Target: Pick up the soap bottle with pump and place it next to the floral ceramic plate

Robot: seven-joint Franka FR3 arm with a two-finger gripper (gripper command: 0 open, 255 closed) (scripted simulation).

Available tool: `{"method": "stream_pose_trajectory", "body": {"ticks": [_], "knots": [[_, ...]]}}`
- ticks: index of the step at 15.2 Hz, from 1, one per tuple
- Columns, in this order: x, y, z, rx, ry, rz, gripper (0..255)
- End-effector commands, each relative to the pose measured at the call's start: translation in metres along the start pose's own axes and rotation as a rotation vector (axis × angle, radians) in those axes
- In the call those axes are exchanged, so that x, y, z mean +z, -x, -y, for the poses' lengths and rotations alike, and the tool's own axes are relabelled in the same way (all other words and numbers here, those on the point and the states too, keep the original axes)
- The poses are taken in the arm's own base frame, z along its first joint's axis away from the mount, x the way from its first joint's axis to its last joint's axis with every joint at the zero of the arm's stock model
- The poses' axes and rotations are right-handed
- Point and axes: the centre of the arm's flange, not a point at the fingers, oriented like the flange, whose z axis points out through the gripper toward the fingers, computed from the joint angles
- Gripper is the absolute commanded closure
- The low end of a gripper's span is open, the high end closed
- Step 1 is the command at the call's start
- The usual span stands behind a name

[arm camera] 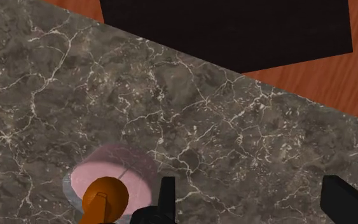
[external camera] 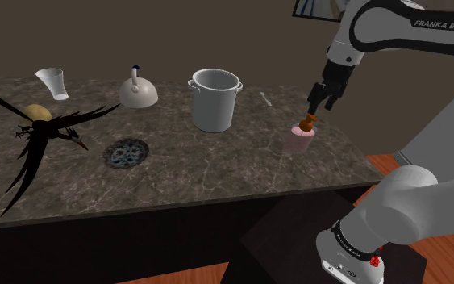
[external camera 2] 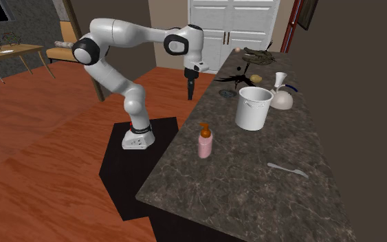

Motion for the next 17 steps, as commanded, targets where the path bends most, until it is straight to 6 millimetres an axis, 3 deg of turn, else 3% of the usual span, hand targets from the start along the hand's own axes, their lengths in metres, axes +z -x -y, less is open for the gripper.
{"method": "stream_pose_trajectory", "body": {"ticks": [1, 12, 17], "knots": [[0.017, -0.010, -0.020, -0.003, 0.006, -0.013, 0], [0.073, -0.076, -0.126, -0.014, 0.031, -0.079, 0], [0.096, -0.080, -0.130, -0.014, 0.032, -0.082, 0]]}}
